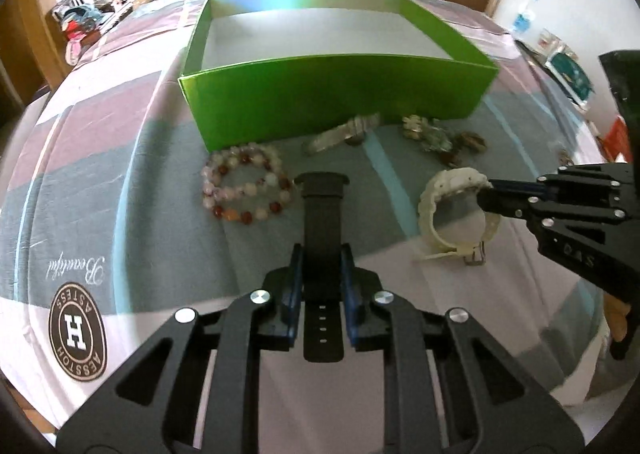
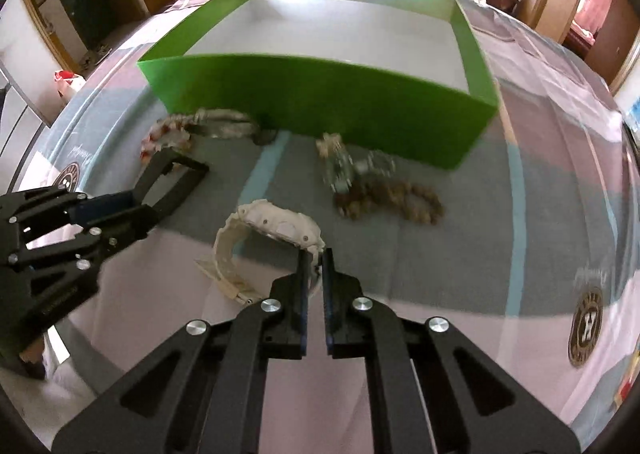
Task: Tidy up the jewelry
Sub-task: 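Close the right gripper on the white watch while the left gripper grasps the black watch strap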
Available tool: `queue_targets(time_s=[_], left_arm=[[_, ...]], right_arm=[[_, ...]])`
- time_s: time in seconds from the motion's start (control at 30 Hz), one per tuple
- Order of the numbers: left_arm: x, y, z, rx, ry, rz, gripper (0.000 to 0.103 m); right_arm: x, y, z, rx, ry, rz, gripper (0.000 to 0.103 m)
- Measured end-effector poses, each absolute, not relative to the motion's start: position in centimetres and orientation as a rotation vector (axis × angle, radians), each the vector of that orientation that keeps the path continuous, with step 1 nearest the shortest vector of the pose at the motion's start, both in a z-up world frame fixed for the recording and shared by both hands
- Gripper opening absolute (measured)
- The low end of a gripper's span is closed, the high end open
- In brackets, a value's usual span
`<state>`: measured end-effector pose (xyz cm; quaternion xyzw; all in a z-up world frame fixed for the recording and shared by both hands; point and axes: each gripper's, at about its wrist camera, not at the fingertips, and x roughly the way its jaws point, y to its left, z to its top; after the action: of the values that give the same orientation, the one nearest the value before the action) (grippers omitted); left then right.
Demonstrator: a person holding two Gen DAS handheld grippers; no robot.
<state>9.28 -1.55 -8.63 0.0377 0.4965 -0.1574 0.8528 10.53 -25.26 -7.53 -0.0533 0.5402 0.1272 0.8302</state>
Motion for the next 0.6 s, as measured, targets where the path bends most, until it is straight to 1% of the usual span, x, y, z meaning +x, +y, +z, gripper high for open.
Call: queue_targets(time_s=[0.03, 0.07, 0.1, 0.13, 0.2, 0.27, 0.3, 0.33, 0.4, 0.57, 0.6], left_arm=[[8.9, -1.4, -8.4, 0.083, 1.04, -0.328, 0.024], [8.7, -1.4, -8.2, 0.085, 1.034, -0.32, 0.039], [8.6, -1.2, -8.0, 0.087, 1.025, -0.308, 0.048], [8.5, -1.2, -7.9, 0.09, 1.017, -0.291, 0.06], [8.7, -1.2, -7.9, 0.095, 1.017, -0.27, 0.062], [9.0, -1.2, -8.1, 0.093, 1.027, -0.269, 0.069], [9.2, -1.2, -8.3, 0.094, 1.032, -0.268, 0.071], [9.4, -1.4, -8.5, 0.097, 1.039, -0.27, 0.072], [9.8, -1.6, -8.9, 0.102, 1.056, -0.272, 0.072], [10.2, -2.0, -10.0, 0.124, 1.086, -0.262, 0.072], [10.2, -2.0, -10.0, 0.129, 1.088, -0.255, 0.07]], right_arm=[[10.3, -25.4, -7.4, -0.113, 1.137, 0.257, 0.013], [10.4, -25.7, -7.2, -0.11, 1.126, 0.24, 0.02], [10.3, -25.9, -7.0, -0.104, 1.116, 0.231, 0.034], [10.2, -26.0, -6.8, -0.096, 1.099, 0.22, 0.042], [10.5, -26.3, -6.6, -0.094, 1.089, 0.208, 0.044], [10.3, -26.4, -6.3, -0.082, 1.071, 0.206, 0.047], [10.4, -26.6, -6.2, -0.075, 1.067, 0.211, 0.054], [10.3, -26.5, -6.2, -0.062, 1.062, 0.218, 0.064], [10.5, -26.1, -6.3, -0.049, 1.058, 0.236, 0.07], [11.1, -23.4, -8.0, -0.086, 1.09, 0.284, 0.07], [11.2, -23.1, -8.3, -0.087, 1.093, 0.284, 0.07]])
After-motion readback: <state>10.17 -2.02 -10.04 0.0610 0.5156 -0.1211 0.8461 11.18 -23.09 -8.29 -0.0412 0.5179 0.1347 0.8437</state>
